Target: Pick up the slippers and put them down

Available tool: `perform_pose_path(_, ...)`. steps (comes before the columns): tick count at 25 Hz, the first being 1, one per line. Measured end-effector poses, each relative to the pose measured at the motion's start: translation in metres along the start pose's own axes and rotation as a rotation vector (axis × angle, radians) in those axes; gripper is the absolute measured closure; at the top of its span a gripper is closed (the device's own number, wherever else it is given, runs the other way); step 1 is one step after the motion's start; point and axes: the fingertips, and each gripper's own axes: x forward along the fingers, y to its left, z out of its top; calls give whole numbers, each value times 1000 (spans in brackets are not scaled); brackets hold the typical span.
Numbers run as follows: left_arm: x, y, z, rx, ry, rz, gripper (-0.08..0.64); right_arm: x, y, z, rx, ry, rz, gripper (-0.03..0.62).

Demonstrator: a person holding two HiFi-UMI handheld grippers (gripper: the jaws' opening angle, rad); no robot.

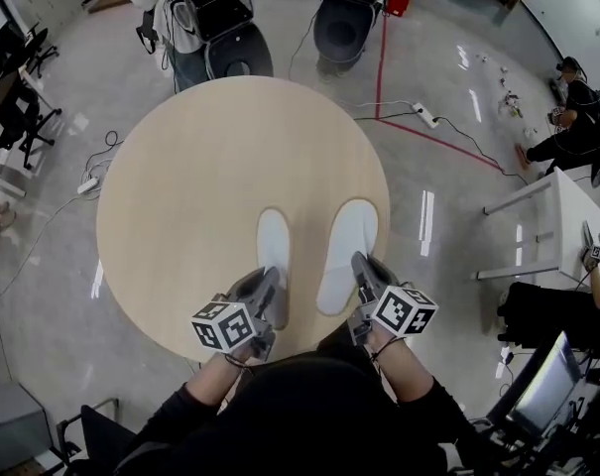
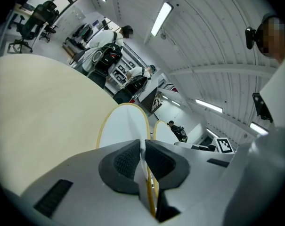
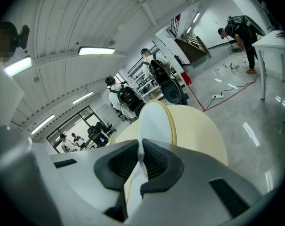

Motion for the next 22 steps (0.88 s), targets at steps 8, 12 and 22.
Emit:
perform_pose_path(8, 71, 6, 22, -55, -78, 154, 526, 65, -56, 70, -25, 86, 96, 561)
perform_pose_path(12, 121, 2, 21, -64, -88, 202, 526, 90, -101, 104, -28, 123, 118, 561)
perform_pose_path(22, 208, 12, 41, -85, -137, 306, 526, 141, -165, 156, -19, 192, 140, 561)
